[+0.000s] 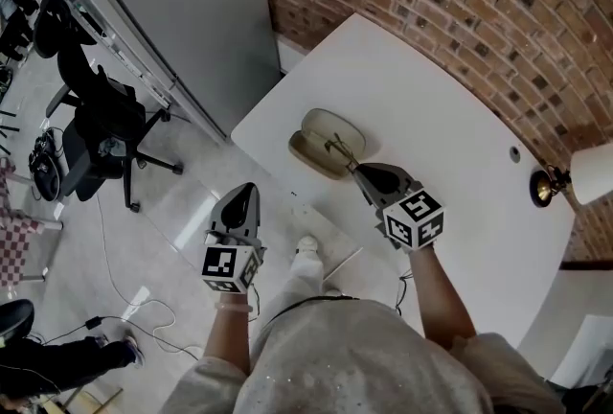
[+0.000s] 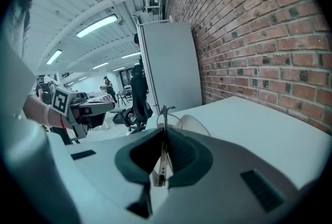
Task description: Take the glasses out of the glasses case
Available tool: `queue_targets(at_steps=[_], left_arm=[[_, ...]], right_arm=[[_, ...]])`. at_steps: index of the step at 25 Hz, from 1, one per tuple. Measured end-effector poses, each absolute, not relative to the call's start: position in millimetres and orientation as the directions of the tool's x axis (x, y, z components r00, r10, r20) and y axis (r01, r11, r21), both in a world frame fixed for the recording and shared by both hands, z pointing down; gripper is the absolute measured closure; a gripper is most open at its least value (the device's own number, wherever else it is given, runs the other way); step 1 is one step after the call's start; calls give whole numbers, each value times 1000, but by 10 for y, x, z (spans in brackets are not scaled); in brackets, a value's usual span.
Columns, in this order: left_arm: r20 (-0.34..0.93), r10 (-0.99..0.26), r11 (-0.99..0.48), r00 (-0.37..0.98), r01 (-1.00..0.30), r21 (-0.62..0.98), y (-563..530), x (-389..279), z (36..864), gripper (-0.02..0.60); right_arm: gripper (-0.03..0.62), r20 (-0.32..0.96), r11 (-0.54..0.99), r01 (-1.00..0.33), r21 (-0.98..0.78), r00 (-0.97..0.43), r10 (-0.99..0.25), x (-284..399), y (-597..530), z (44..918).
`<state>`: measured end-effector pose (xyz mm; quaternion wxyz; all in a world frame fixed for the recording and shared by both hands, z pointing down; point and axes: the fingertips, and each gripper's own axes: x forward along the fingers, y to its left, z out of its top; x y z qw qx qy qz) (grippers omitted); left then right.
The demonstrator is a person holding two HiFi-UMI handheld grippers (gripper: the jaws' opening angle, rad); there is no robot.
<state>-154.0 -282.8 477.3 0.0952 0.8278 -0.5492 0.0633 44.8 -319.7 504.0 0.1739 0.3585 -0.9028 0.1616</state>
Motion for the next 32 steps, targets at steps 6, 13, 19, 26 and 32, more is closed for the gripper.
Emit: queue_targets(at_steps=[6, 13, 19, 26, 32], left_arm=[[195, -900, -380, 389, -921, 83, -2749, -1487, 4731, 575], [186, -906, -374, 381, -924, 72, -2649, -1471, 4659, 575], [175, -913, -363, 368, -930, 61, -2556, -1486, 4602, 575], [166, -920, -351, 355, -935, 54, -2424, -1450, 4559, 575], [151, -926, -344, 345, -938, 37, -2289, -1450, 4473, 575]], right_arm=[[568, 405, 664, -731, -160, -662, -631, 600, -3101, 5004], [568, 348, 626, -758, -183, -646, -680, 754, -3043, 4877], [569, 308, 612, -769, -186, -637, -707, 825, -2974, 4778], [569, 269, 611, -770, -185, -638, -722, 904, -2867, 4691], [569, 241, 605, -773, -190, -634, -734, 949, -2755, 4607]])
